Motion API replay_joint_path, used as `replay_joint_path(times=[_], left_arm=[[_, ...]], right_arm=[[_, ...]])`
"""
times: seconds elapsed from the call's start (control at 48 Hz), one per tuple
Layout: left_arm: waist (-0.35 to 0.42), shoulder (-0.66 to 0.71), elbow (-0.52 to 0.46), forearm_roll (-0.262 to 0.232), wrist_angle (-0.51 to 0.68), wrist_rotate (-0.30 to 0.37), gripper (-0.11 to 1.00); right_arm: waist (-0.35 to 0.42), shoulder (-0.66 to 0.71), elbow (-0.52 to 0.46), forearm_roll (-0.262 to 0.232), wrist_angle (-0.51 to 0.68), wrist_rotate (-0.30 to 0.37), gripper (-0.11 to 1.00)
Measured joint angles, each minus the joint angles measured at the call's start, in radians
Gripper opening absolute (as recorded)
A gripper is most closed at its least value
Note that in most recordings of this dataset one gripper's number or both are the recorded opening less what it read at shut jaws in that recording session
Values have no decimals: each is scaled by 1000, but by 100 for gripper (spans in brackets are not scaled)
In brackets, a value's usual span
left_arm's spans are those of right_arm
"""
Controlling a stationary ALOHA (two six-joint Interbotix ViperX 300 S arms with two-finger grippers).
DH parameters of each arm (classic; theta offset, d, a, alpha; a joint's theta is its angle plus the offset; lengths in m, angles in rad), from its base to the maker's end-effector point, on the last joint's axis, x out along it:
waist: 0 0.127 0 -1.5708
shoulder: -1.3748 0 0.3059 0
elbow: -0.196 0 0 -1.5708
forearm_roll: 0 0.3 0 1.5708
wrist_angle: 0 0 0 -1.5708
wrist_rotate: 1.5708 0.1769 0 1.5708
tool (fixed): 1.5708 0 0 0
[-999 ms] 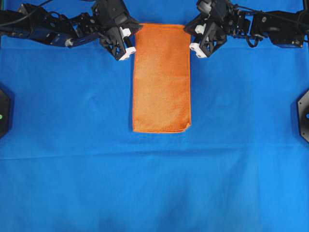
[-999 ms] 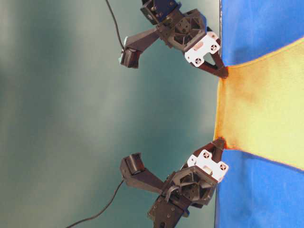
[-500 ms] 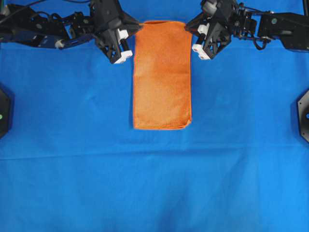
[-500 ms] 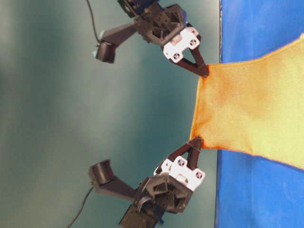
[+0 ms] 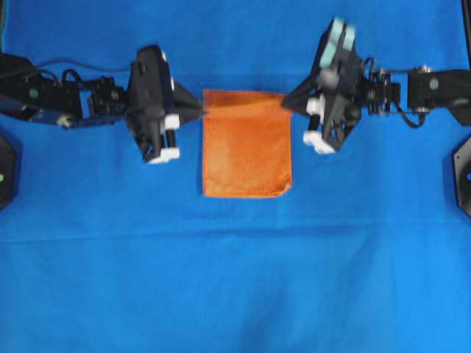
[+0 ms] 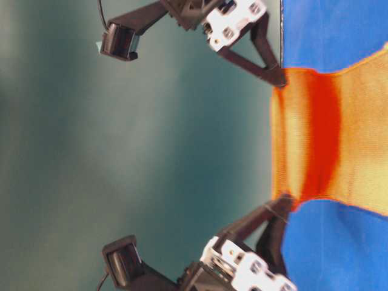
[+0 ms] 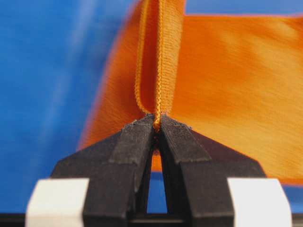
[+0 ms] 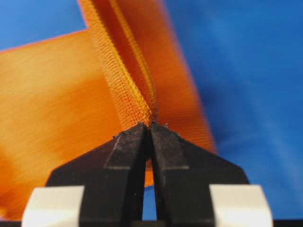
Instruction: Fold the orange towel.
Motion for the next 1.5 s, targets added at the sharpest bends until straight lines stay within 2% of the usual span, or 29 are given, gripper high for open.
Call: replay_joint_path(times=[0.187, 0.354, 0.604, 1.082, 1.124, 1.166, 1.27, 1.291, 1.332, 1.395, 1.499], left_arm=[[-107, 14, 0, 2, 28, -18, 3], [-163, 58, 0, 2, 26, -58, 3], [-170, 166, -11, 2, 3, -77, 3], [-184, 173, -11, 0, -20, -77, 3], [-183, 173, -11, 0, -20, -77, 7], [-184, 173, -11, 0, -20, -77, 14], [-186, 167, -9, 0, -8, -77, 42], [-186, 161, -9, 2, 0, -77, 50], [-187, 144, -8, 0, 14, -77, 62], [-193, 109, -5, 2, 41, -78, 74], [-202, 34, 2, 2, 109, -69, 69]], right_arm=[[80, 2, 20, 15, 14, 32, 3], [133, 32, 31, 26, 11, 66, 3], [153, 127, 29, 31, -15, 83, 3], [163, 135, 31, 37, -32, 84, 3], [163, 135, 31, 37, -34, 83, 6], [164, 135, 29, 38, -32, 84, 16], [169, 135, 29, 38, -26, 81, 47], [172, 133, 28, 37, -20, 80, 54], [178, 129, 26, 37, -9, 80, 62], [190, 110, 28, 37, 11, 80, 60], [210, 51, 28, 37, 57, 77, 53]])
